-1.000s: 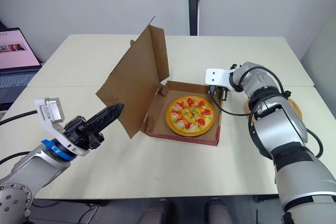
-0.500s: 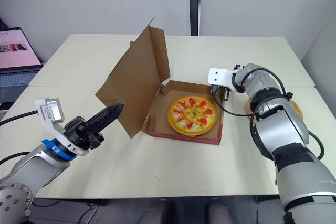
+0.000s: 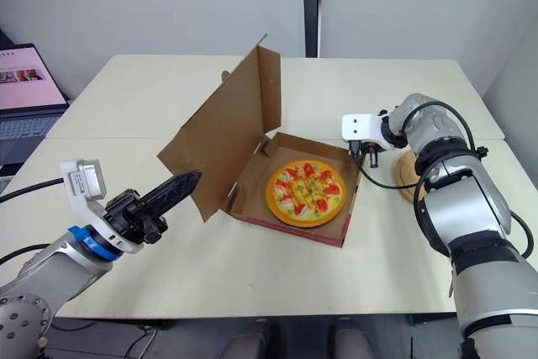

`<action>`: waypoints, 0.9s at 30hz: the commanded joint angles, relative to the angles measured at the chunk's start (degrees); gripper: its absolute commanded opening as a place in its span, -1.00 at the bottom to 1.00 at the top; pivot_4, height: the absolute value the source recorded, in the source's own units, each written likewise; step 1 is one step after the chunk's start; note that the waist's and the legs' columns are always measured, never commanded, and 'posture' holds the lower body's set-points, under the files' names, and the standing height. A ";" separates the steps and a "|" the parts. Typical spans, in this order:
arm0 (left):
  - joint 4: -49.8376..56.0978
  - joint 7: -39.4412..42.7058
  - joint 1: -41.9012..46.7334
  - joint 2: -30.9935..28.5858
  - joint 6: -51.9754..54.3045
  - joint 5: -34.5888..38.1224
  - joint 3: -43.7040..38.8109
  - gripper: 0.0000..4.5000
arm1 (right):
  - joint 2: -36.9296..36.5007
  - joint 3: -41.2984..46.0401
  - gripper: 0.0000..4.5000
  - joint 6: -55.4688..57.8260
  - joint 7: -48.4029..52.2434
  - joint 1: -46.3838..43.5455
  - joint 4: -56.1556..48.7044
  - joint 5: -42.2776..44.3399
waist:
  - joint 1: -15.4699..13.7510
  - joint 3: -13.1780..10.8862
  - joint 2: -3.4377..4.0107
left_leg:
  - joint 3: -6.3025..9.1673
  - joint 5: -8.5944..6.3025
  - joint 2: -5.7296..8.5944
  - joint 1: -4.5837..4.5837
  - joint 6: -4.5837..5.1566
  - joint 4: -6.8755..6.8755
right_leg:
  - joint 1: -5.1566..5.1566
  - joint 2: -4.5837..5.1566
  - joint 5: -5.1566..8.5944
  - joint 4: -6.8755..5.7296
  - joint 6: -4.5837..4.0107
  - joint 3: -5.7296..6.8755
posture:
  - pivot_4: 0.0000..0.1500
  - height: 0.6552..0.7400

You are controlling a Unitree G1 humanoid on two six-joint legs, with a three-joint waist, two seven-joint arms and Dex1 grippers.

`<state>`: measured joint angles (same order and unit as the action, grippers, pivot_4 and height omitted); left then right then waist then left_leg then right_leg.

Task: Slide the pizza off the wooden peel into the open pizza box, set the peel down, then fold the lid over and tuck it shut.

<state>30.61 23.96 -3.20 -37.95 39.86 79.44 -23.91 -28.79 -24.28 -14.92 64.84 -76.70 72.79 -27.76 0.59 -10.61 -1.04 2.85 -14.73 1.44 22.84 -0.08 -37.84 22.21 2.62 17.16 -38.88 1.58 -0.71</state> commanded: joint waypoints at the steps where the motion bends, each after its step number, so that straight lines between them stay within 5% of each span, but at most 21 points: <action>1: -1.13 1.40 2.03 -0.96 0.26 -0.91 0.37 -1.00 | -1.18 -0.39 -0.99 -0.79 0.41 2.14 0.80 -0.49 | -0.18 0.00 0.00 | 0.00 0.00 0.00 0.00 0.00 0.00 | 0.00 0.00 0.00 0.00 0.00 0.00 | 1.00 1.00; 10: -1.53 1.76 2.66 -0.11 0.34 -1.93 1.32 -1.00 | -1.59 0.66 -0.99 0.80 -9.17 2.24 1.31 -1.12 | -0.27 -0.01 0.00 | -0.06 0.12 0.00 0.03 -0.20 -0.01 | 0.04 0.01 0.00 0.01 0.00 -0.07 | 1.00 1.00; 22: -2.48 1.35 4.69 0.55 0.78 -2.94 1.73 -1.00 | 0.56 2.62 -0.99 -1.07 0.90 2.42 1.06 2.71 | 0.98 -0.01 0.01 | -0.07 0.11 -0.01 0.02 -0.18 0.01 | 0.05 -0.01 0.00 -0.03 0.00 -0.07 | 1.00 1.00; 27: -3.31 1.53 5.22 0.78 1.05 -3.42 1.61 -1.00 | -1.41 0.47 -0.99 -1.08 -7.27 1.80 1.32 -0.78 | 1.07 -0.01 0.01 | -0.08 0.11 -0.01 0.01 -0.17 0.00 | 0.06 -0.01 0.00 -0.06 0.00 -0.08 | 1.00 1.00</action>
<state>26.98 25.48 1.46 -37.36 40.92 76.14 -22.63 -28.82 -23.66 -15.63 60.27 -73.62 75.61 -27.57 1.66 -10.62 -1.02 2.78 -14.62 1.43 22.86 -0.26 -37.84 22.27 2.61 17.16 -38.95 1.58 -0.79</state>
